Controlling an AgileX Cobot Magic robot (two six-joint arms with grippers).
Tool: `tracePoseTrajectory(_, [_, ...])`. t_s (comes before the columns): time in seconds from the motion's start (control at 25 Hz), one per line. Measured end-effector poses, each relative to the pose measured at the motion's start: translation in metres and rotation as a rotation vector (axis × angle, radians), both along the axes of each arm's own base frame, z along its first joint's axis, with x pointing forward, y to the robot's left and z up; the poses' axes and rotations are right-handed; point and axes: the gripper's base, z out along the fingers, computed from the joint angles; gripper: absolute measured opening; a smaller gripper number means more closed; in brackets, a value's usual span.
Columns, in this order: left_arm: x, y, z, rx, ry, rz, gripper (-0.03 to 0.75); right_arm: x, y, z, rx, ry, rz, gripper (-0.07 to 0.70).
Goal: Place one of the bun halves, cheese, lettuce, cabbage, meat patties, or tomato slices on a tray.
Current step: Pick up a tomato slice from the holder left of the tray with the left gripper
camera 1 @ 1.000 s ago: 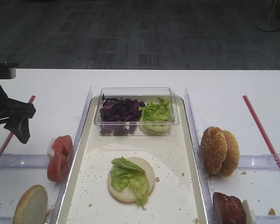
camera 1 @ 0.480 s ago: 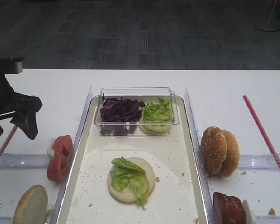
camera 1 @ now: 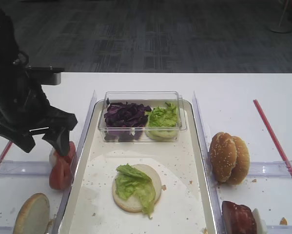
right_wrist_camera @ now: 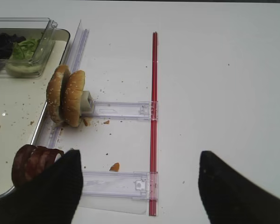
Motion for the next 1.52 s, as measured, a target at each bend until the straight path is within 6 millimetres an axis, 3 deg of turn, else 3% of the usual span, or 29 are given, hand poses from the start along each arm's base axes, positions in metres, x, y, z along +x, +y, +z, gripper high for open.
tracePoseTrajectory(0.4, [-0.013,-0.034,0.0,-0.009,0.01,-0.05,0.475,0.0,0.0,0.0,0.0,0.0,0.0,0.542])
tracePoseTrajectory(1.52, [0.008,-0.045,-0.024,-0.015,0.075,-0.028,0.418,0.0,0.0,0.0,0.0,0.0,0.0,0.542])
